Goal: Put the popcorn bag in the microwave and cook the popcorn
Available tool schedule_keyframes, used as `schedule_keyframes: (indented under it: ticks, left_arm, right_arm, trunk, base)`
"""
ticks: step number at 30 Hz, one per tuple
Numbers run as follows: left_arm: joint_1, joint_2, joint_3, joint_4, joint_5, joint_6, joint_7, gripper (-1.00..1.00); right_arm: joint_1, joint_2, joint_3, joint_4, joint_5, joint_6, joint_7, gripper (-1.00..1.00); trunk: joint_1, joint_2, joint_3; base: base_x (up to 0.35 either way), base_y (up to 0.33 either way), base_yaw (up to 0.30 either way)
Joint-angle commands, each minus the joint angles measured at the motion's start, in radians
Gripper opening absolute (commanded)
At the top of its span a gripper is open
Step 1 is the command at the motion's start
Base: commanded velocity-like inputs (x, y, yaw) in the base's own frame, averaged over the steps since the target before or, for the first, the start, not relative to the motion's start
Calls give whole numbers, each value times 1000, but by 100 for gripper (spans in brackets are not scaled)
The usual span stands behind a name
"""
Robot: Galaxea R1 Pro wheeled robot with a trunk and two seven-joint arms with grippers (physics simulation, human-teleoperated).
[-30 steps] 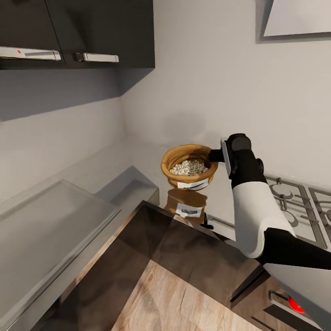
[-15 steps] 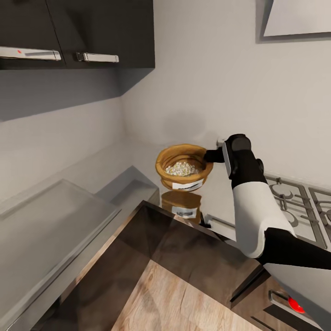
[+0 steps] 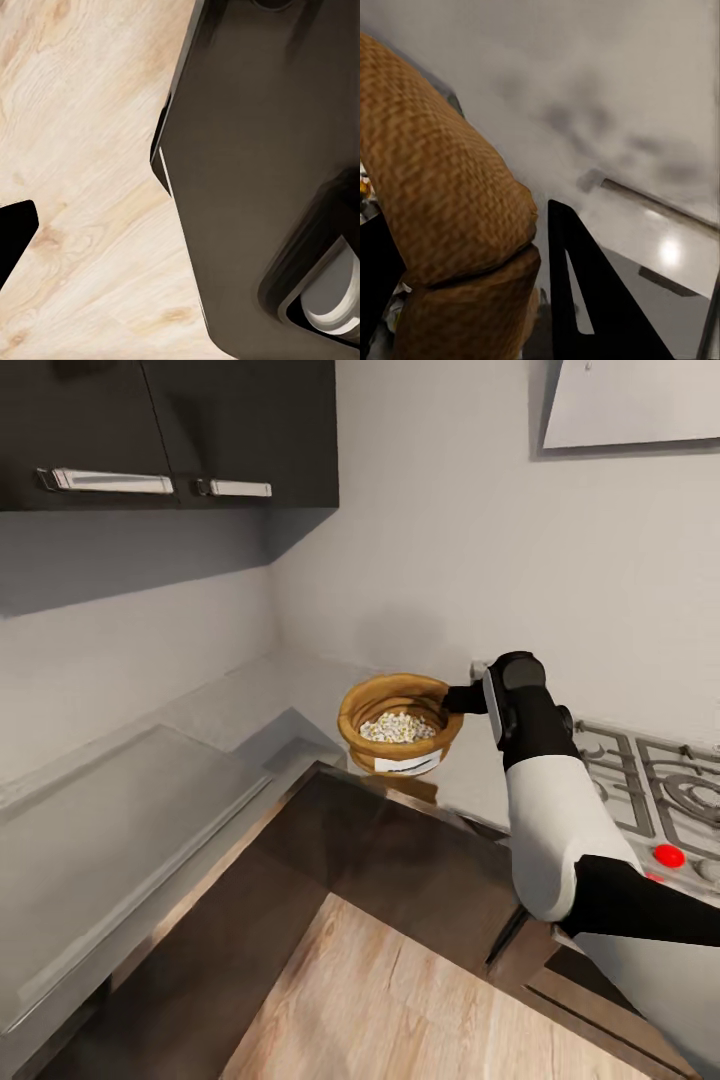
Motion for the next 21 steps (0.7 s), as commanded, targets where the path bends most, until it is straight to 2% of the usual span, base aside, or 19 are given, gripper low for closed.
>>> schedule_keyframes:
  ticks: [1,21]
  left_arm:
    - [0,0,1,0,2,-3,2,100]
    - [0,-2,1,0,2,-3,3,100]
  right_arm:
    - [-1,1,-4,-1,10,3,10,-100]
    - [-1,3,-5,-3,10,3,11,-100]
  trunk:
    - [-1,-1,-1]
    - [-1,-1,-1]
  base:
    - [-346,0,0]
    - [-346,0,0]
